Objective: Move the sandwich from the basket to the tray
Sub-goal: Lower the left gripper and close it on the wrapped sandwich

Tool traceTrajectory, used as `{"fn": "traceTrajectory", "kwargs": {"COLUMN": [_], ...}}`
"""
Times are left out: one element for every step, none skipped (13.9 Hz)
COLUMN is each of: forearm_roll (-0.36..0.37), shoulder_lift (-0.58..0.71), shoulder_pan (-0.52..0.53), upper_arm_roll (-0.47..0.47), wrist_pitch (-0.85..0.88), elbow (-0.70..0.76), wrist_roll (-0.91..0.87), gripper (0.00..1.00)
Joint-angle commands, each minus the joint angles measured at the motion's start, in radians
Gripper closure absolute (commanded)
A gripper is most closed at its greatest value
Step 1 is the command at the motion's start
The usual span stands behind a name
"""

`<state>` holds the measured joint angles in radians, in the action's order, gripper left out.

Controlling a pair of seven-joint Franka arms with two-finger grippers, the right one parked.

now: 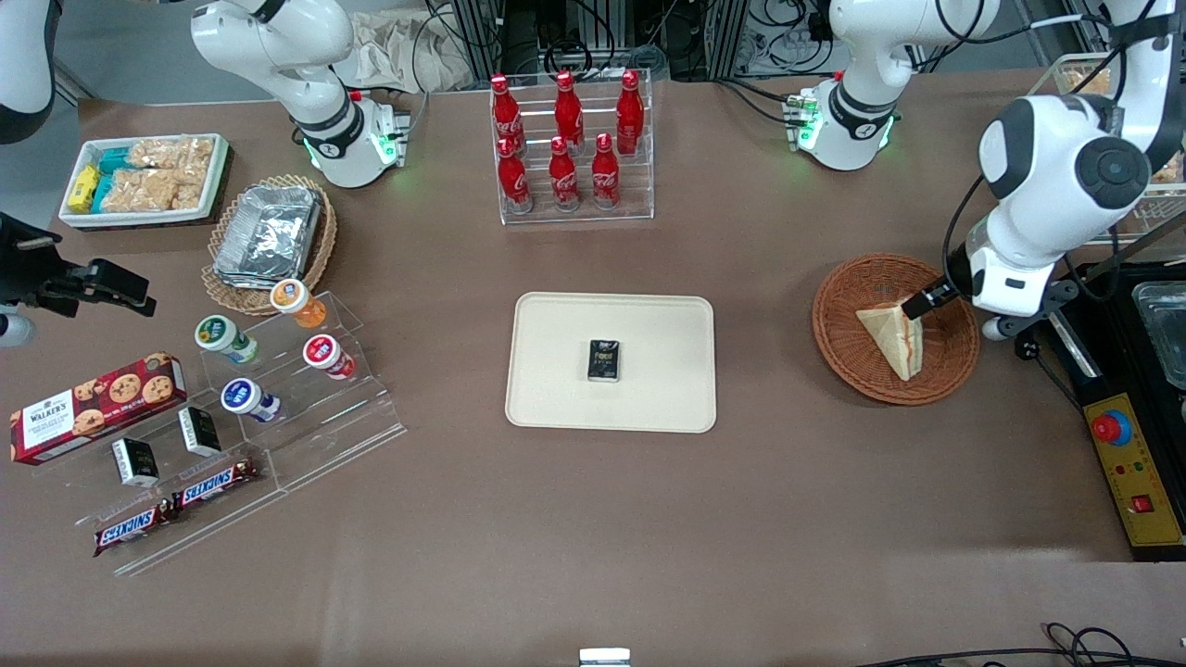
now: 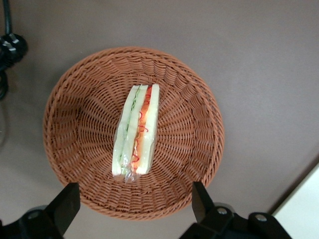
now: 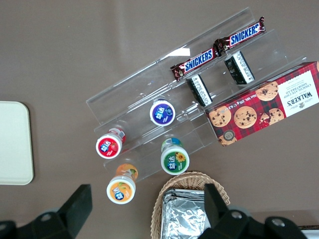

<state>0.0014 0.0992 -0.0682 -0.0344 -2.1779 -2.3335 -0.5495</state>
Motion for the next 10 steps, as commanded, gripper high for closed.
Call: {"fn": "traceTrajectory", "kwargs": {"forearm_roll": [0.0, 0.0, 0.0, 0.0, 0.0, 0.0, 0.0, 0.0, 0.0, 0.0], "shoulder_lift": [-0.039, -0.047, -0.058, -0.071, -0.088, -0.105, -0.124, -0.139, -0.148, -0.156], "shoulder_pan": [-0.001, 0.001, 0.001, 0.001, 0.001, 0.001, -0.001, -0.001, -0.001, -0.001], "upper_arm_roll": [0.005, 0.004, 0.004, 0.004, 0.004, 0.004, 0.004, 0.004, 0.004, 0.004], "wrist_pitch": [-0.086, -0.129, -0.167, -0.196, -0.226, -0.249, -0.269, -0.289, -0.301, -0.319], "elbow": [-0.046, -0.07, -0.09, -0.104, -0.113, -0.116, -0.122, -0.125, -0.135, -0.141], "wrist_roll": [-0.021, -0.021, -0.021, -0.021, -0.027, -0.027, -0.027, -0.027, -0.027, -0.026], "gripper": [0.0, 0.0, 0.0, 0.0, 0.0, 0.0, 0.0, 0.0, 0.0, 0.0]}}
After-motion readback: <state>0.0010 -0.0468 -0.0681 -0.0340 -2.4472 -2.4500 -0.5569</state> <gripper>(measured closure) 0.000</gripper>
